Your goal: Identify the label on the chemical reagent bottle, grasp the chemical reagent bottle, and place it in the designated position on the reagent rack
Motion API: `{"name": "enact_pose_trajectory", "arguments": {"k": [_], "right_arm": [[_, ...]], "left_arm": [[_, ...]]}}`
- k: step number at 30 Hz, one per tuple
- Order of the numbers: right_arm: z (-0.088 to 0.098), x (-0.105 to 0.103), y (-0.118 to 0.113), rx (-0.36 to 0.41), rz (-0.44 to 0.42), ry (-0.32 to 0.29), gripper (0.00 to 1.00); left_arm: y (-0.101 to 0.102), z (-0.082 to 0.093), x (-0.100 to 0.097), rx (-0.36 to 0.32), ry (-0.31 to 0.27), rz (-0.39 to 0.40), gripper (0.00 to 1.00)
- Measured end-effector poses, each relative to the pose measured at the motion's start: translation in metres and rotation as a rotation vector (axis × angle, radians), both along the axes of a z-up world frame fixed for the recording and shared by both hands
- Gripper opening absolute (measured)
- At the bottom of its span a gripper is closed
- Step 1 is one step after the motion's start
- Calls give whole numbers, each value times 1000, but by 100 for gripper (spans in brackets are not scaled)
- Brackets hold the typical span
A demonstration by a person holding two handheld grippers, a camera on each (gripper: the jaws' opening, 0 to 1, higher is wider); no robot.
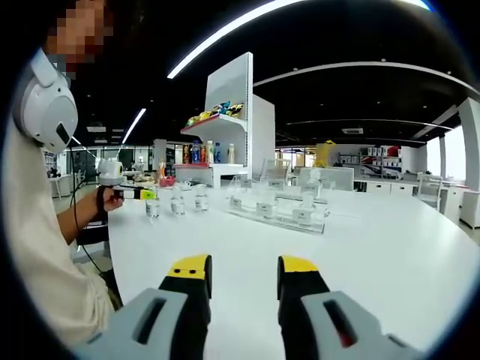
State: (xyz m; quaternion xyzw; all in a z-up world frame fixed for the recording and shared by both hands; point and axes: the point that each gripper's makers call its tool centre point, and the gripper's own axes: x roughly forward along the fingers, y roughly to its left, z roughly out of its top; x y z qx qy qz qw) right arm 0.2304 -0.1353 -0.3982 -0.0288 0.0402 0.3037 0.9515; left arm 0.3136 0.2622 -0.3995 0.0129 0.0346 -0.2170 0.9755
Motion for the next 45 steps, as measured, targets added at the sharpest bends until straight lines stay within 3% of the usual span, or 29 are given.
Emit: {"name": "enact_pose_trajectory", "arguments": {"k": [7, 17, 28, 45], "right_arm": [[1, -1, -1, -7, -1, -5, 34], [2, -1, -2, -9, -4, -4, 35], [-1, 3, -5, -11, -11, -1, 35], [-1, 3, 2, -11, -2, -3, 35]], "left_arm": [[0, 2, 0, 3, -4, -1, 20], [-8, 19, 0, -22, -54, -21, 20], [-12, 16, 1, -30, -31, -21, 20], [-14, 44, 6, -20, -69, -9, 19]]}}
